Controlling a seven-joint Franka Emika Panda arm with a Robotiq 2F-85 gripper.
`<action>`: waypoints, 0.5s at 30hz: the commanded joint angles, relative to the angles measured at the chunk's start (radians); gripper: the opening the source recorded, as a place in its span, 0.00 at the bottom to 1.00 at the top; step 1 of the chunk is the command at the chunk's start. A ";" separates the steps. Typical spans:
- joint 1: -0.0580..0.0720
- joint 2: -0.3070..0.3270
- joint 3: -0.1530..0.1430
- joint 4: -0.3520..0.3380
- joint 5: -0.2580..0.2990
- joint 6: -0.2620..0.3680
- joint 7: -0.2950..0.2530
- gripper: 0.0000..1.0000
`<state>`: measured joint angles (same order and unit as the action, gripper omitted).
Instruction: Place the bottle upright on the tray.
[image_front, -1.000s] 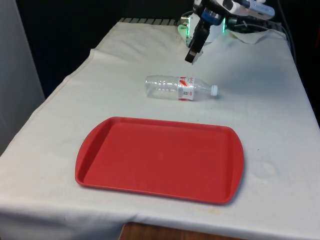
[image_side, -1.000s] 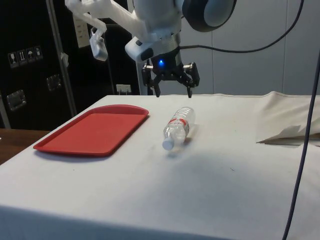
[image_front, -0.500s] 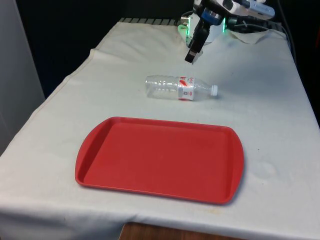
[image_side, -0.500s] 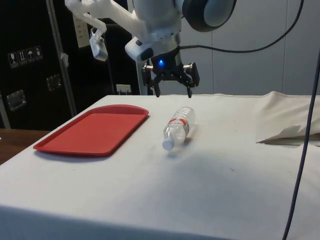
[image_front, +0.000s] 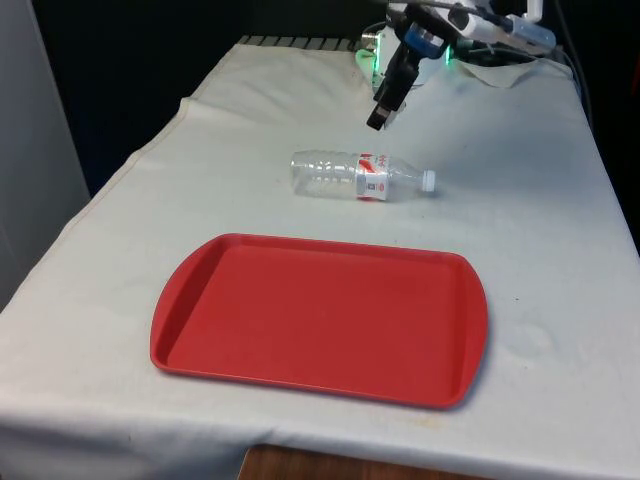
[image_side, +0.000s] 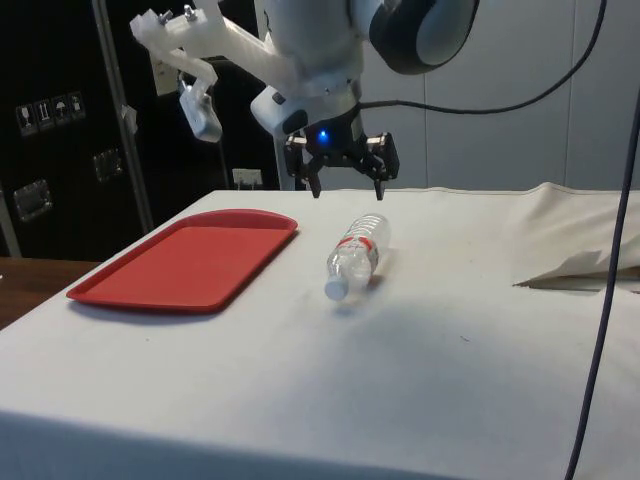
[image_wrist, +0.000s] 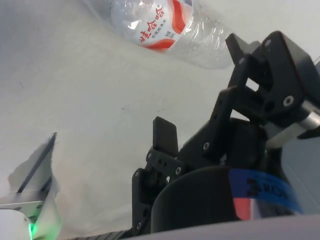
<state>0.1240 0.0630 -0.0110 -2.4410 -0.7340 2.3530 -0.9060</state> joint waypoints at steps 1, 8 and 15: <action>0.003 0.006 0.000 0.007 -0.030 -0.007 0.028 1.00; 0.005 0.025 0.003 0.011 -0.085 -0.013 0.084 1.00; 0.008 0.044 0.010 0.014 -0.129 -0.028 0.133 1.00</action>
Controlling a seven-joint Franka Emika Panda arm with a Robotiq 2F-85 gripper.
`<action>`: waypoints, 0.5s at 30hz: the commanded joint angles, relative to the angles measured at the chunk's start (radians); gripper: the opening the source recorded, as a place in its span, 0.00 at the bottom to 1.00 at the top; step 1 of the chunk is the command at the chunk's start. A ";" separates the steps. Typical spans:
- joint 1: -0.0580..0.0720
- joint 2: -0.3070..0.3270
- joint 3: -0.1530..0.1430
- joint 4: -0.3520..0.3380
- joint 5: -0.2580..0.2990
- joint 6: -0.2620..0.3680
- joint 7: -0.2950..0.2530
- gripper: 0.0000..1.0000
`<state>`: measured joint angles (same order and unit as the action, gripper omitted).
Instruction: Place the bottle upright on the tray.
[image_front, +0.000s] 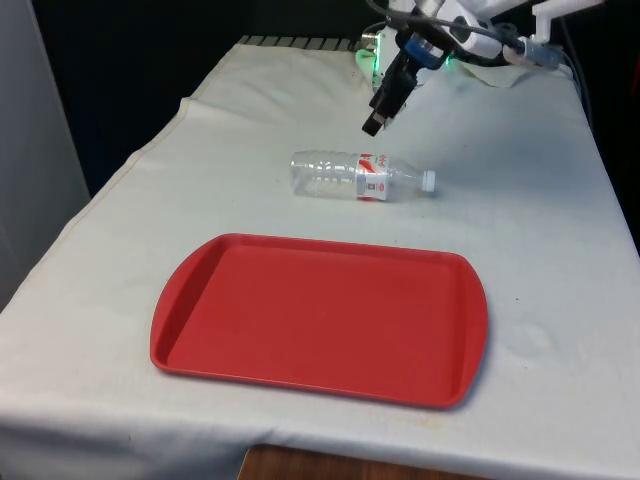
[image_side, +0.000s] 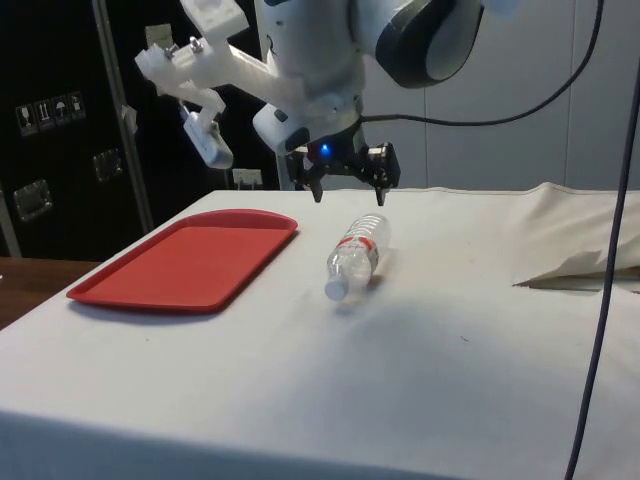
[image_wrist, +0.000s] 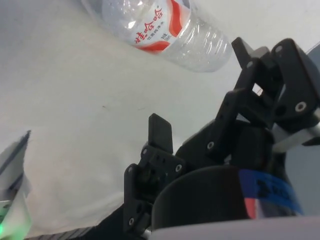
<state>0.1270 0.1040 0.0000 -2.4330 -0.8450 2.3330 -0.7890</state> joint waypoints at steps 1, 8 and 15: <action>0.004 0.006 0.000 0.007 -0.023 -0.010 0.022 1.00; 0.008 0.032 0.008 0.016 -0.060 -0.032 0.064 1.00; 0.007 0.059 0.018 0.025 -0.073 -0.046 0.090 1.00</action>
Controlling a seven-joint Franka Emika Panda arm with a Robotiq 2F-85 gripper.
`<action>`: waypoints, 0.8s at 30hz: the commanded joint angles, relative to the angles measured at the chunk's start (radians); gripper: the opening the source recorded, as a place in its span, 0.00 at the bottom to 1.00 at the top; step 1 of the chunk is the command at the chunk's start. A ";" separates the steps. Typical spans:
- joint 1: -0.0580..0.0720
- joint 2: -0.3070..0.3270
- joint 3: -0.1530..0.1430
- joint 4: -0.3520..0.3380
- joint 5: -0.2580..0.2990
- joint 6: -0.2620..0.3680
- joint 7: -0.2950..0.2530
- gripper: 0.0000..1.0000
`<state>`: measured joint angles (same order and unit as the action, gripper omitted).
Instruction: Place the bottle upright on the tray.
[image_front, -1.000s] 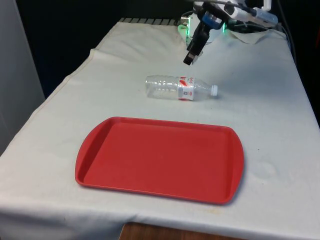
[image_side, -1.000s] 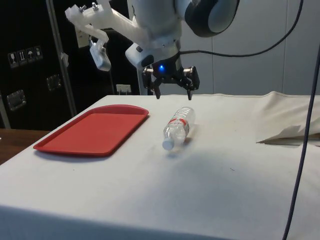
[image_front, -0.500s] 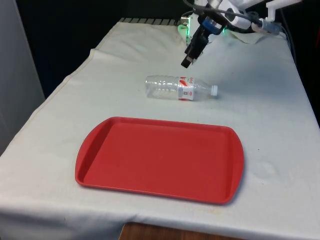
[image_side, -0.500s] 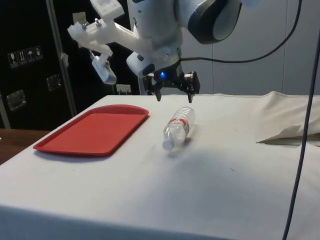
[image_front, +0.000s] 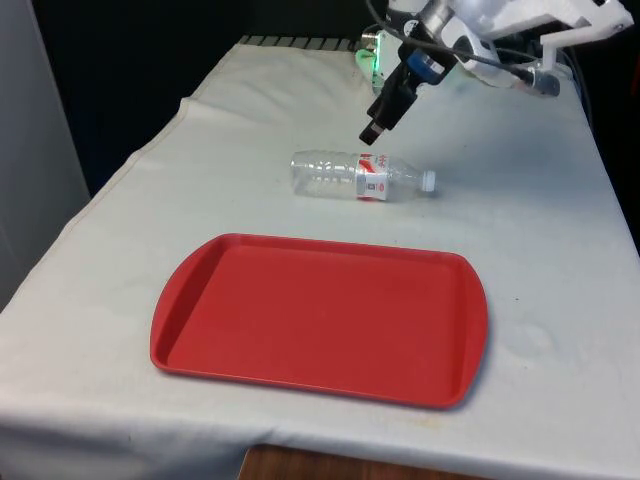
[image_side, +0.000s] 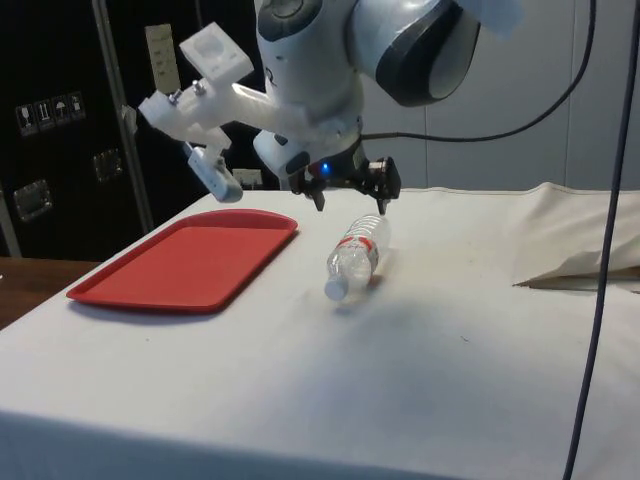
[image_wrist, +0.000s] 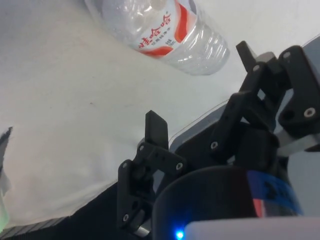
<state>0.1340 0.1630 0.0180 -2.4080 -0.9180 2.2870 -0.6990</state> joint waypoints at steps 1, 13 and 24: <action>0.006 0.010 0.000 0.008 -0.021 -0.014 0.024 1.00; 0.014 0.092 0.022 0.053 -0.064 -0.064 0.095 1.00; 0.023 0.160 0.043 0.094 -0.093 -0.115 0.159 1.00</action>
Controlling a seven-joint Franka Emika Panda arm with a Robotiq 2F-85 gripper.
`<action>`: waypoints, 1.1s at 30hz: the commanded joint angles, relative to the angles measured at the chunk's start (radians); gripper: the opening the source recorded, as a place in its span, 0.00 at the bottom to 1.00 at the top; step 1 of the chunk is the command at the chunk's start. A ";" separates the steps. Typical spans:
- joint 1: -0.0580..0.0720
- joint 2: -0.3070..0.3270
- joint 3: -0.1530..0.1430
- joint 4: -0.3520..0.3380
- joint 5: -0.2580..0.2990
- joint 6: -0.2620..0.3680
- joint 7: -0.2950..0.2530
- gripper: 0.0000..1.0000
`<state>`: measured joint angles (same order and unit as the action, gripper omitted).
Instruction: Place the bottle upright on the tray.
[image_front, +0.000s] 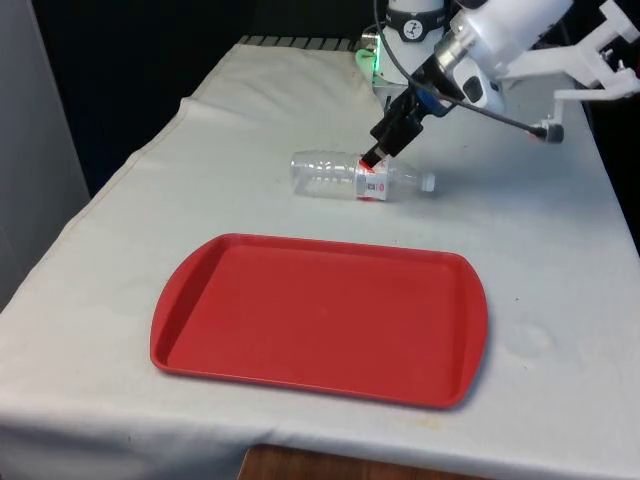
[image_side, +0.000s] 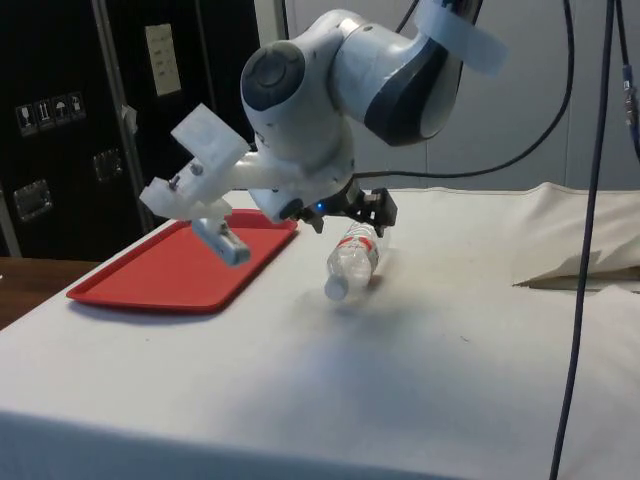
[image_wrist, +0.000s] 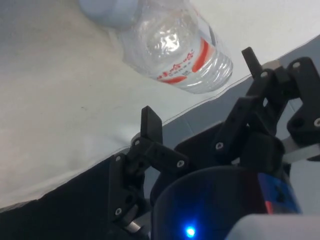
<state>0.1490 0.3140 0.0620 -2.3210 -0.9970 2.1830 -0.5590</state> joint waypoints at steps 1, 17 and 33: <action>0.001 0.006 0.003 0.004 -0.003 -0.006 0.006 1.00; 0.016 0.113 0.043 0.068 -0.060 -0.103 0.133 1.00; 0.017 0.168 0.057 0.102 -0.083 -0.141 0.182 1.00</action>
<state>0.1630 0.4760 0.1210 -2.2240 -1.0730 2.0430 -0.3830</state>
